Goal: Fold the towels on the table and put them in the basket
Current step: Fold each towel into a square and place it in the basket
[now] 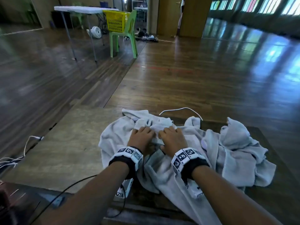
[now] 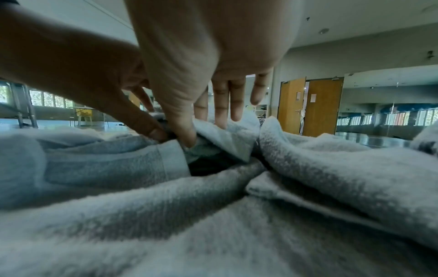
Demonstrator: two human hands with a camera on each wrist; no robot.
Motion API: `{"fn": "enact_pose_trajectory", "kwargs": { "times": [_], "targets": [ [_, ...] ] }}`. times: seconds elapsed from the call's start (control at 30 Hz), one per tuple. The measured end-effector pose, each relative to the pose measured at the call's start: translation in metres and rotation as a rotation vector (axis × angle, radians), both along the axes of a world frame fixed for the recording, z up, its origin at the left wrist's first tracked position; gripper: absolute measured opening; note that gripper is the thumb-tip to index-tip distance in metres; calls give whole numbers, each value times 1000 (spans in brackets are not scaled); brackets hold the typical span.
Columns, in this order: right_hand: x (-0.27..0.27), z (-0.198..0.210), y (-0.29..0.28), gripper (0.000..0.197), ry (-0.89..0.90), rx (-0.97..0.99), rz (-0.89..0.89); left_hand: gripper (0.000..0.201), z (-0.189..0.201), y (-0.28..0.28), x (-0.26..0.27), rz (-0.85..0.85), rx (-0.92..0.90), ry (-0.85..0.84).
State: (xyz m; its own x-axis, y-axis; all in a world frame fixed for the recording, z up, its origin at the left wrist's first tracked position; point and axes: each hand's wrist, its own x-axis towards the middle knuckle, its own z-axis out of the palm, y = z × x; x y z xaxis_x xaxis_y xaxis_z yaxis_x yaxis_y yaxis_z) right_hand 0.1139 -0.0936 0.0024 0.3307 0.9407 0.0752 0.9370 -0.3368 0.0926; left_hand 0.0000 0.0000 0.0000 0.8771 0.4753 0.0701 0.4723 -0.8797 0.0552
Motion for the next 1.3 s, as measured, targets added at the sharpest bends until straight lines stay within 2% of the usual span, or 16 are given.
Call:
{"fn": "enact_pose_trajectory", "kwargs": {
  "times": [0.1,0.23,0.3,0.37,0.43,0.5,0.53,0.6,0.8,1.0,1.13,1.3],
  "targets": [
    [1,-10,1,26,0,71,-21,39,-7,-1,-2,38,1,-45],
    [-2,-1,-8,23,-68,160,16,19,-7,-2,-8,33,-42,-210],
    [-5,11,-14,17,-90,183,25,14,-3,-2,-16,7,20,-231],
    [-9,26,-19,16,-103,178,36,18,5,-3,-24,-6,93,-210],
    [-15,46,-25,12,-130,181,82,6,19,-6,-33,-31,180,-215],
    [-24,72,-32,11,-182,177,116,16,37,-12,-42,-52,188,-199],
    [-28,86,-35,13,-218,196,128,17,50,-16,-47,-42,176,-220],
    [-37,120,-42,16,-259,234,142,7,76,-21,-56,14,213,-272],
    [-58,223,-71,20,-368,361,196,28,170,-29,-84,18,144,-345],
    [-67,304,-95,4,-419,432,161,33,269,-39,-104,29,299,-527],
    [-80,338,-101,13,-312,490,131,24,327,-47,-111,-57,256,-566],
    [-103,344,-107,18,-289,482,179,25,360,-72,-120,-141,299,-494]
  ]
}}
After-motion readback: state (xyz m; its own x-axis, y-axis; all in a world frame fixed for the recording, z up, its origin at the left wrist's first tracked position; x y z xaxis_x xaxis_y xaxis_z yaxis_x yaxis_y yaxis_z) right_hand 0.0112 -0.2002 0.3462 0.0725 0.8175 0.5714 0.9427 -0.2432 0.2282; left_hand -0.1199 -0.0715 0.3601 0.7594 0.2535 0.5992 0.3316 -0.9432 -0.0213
